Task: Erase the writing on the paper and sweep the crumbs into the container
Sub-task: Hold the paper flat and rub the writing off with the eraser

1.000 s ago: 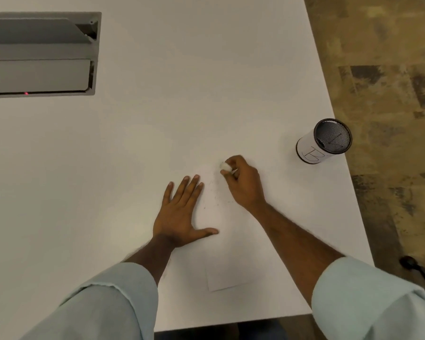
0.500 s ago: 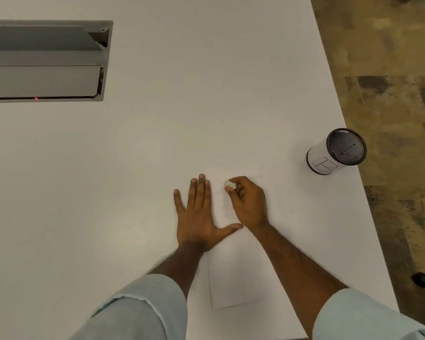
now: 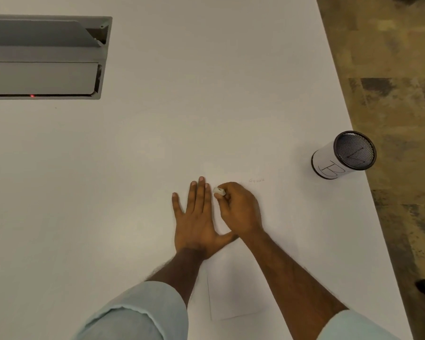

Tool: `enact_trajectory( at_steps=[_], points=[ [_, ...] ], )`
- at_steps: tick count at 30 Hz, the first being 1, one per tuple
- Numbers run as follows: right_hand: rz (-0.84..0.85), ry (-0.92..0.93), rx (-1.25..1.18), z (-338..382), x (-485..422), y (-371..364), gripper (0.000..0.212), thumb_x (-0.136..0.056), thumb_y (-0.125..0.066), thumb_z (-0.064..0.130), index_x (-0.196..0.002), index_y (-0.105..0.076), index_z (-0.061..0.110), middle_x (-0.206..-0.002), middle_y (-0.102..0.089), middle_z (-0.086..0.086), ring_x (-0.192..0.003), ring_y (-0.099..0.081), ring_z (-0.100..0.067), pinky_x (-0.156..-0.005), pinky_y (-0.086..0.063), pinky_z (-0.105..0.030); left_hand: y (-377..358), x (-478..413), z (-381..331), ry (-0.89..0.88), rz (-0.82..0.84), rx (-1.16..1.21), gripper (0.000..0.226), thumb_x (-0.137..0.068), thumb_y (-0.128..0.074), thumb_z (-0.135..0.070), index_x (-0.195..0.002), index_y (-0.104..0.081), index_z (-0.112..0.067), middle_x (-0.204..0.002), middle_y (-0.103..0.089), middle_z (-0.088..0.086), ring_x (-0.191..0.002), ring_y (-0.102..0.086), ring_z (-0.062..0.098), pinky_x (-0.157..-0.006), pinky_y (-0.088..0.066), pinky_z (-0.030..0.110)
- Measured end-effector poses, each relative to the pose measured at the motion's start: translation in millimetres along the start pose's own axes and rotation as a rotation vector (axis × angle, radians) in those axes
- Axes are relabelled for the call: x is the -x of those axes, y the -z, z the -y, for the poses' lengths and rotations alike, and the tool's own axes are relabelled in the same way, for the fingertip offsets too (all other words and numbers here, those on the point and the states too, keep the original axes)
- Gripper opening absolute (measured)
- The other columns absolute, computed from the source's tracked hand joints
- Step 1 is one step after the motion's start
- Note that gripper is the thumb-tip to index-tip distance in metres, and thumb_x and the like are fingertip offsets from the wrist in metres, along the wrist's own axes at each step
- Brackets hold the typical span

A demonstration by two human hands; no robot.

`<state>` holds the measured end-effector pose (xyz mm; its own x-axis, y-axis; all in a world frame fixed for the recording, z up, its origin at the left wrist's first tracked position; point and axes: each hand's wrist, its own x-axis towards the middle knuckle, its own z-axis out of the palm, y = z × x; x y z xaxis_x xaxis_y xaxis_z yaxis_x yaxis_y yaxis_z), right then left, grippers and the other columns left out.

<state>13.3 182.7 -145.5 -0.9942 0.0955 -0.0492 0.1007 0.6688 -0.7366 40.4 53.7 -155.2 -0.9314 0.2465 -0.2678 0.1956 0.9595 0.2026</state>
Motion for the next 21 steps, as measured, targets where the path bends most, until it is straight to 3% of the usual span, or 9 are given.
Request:
enact_trajectory(
  at_steps=[5,8,10,16,21],
  points=[
    [-0.172,-0.128,-0.041,-3,-16,6,0.016,-0.093,-0.061,0.027,-0.097,-0.069,0.013,-0.094,-0.071,0.002,-0.083,-0.061,-0.008,-0.079,-0.054,-0.024,1,0,0,0.016,-0.01,-0.017,0.132,-0.066,-0.01,-0.104,-0.159,-0.004,-0.011,-0.168,0.006,0.007,-0.153,0.013,0.025,-0.12,0.007,0.065],
    [-0.085,-0.073,-0.1,-1,-10,6,0.014,-0.092,-0.063,0.026,-0.097,-0.068,0.014,-0.094,-0.07,0.005,-0.083,-0.062,-0.007,-0.079,-0.055,-0.025,0,0,0,0.01,-0.02,-0.007,0.131,-0.067,-0.012,-0.103,-0.159,-0.004,-0.01,-0.168,0.004,0.009,-0.154,0.009,0.026,-0.12,0.004,0.065],
    [0.007,-0.009,-0.012,0,-3,4,0.013,-0.093,-0.063,0.029,-0.096,-0.068,0.018,-0.093,-0.07,0.007,-0.081,-0.061,-0.006,-0.076,-0.055,-0.026,-1,0,0,0.004,-0.025,0.006,0.13,-0.068,-0.015,-0.102,-0.159,-0.007,-0.009,-0.168,0.002,0.01,-0.155,0.006,0.027,-0.12,0.001,0.065],
    [-0.139,-0.093,-0.001,0,-23,8,0.019,-0.094,-0.061,0.031,-0.092,-0.069,0.014,-0.091,-0.071,0.002,-0.081,-0.062,-0.01,-0.077,-0.056,-0.032,1,1,0,0.002,-0.024,0.013,0.131,-0.067,-0.016,-0.103,-0.158,-0.005,-0.01,-0.168,0.002,0.01,-0.155,0.004,0.027,-0.12,-0.001,0.066],
    [-0.035,0.025,0.098,6,-8,-1,0.019,-0.094,-0.06,0.034,-0.09,-0.068,0.018,-0.087,-0.07,0.005,-0.075,-0.063,-0.012,-0.067,-0.056,-0.032,0,0,0,0.0,-0.013,-0.004,0.13,-0.069,-0.013,-0.102,-0.159,-0.007,-0.008,-0.168,0.004,0.01,-0.154,0.009,0.026,-0.121,0.002,0.064]
  ],
)
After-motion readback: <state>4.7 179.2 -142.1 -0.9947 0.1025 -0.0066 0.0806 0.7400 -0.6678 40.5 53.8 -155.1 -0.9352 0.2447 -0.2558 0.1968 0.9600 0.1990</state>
